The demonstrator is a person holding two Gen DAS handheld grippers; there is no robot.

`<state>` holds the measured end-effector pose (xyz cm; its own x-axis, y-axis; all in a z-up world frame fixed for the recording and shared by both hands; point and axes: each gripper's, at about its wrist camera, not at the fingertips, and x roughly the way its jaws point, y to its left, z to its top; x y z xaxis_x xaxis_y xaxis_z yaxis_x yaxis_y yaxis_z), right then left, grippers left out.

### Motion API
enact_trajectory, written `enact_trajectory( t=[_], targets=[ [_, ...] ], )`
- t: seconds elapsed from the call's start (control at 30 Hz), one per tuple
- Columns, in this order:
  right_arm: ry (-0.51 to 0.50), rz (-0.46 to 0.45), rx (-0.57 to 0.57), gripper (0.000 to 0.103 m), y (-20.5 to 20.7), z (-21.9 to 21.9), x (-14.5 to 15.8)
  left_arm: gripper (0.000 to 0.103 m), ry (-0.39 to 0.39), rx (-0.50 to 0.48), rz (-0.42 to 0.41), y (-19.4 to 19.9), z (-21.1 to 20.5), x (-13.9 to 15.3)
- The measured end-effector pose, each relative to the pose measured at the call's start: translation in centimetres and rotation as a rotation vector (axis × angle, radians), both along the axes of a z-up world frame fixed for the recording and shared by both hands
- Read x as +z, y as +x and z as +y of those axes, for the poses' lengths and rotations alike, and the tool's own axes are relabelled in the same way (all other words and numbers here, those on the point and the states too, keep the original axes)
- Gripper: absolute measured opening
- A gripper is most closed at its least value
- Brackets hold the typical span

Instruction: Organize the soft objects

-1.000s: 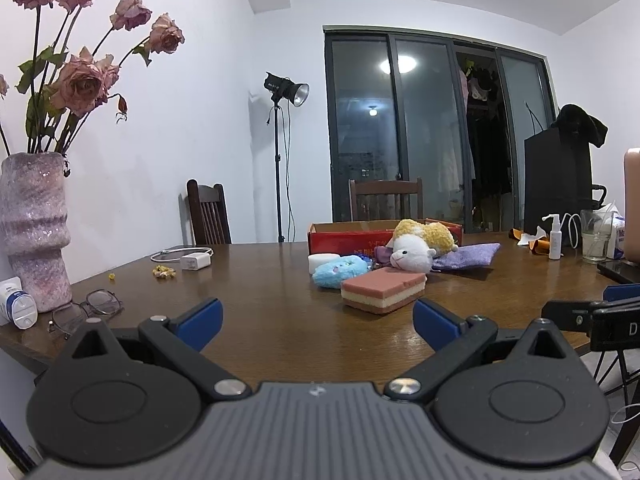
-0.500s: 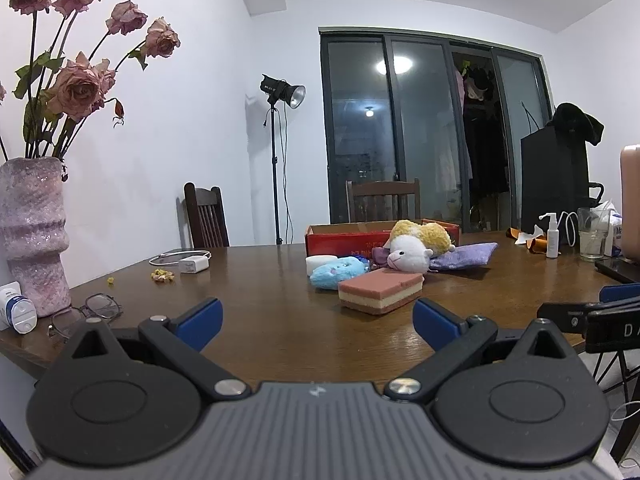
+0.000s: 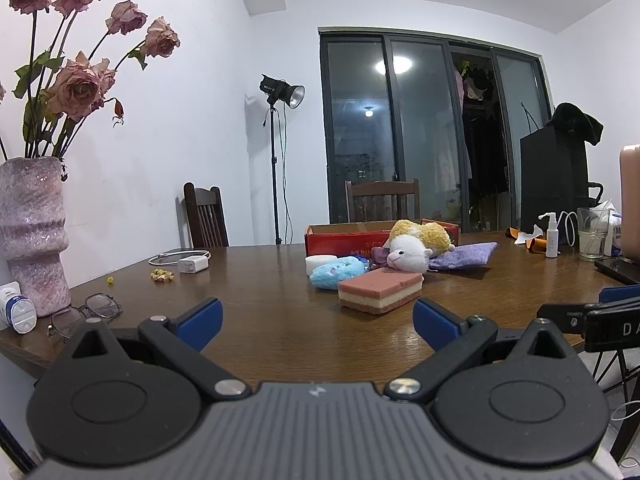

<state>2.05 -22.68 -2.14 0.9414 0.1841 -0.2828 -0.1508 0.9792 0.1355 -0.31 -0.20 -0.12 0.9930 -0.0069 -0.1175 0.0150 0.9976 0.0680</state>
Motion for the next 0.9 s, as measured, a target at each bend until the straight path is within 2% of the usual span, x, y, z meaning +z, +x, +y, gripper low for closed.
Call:
enact_trajectory(
  t=[0.8,0.9],
  targets=[
    [-0.001,0.006,0.015,0.103,0.13,-0.04,-0.10,0.103,0.005,-0.001,-0.005,-0.12,-0.04,-0.11],
    [0.006,0.008,0.017,0.103,0.30,-0.24,-0.07,0.103,0.029,0.011,-0.038,0.14,-0.05,-0.08]
  ],
)
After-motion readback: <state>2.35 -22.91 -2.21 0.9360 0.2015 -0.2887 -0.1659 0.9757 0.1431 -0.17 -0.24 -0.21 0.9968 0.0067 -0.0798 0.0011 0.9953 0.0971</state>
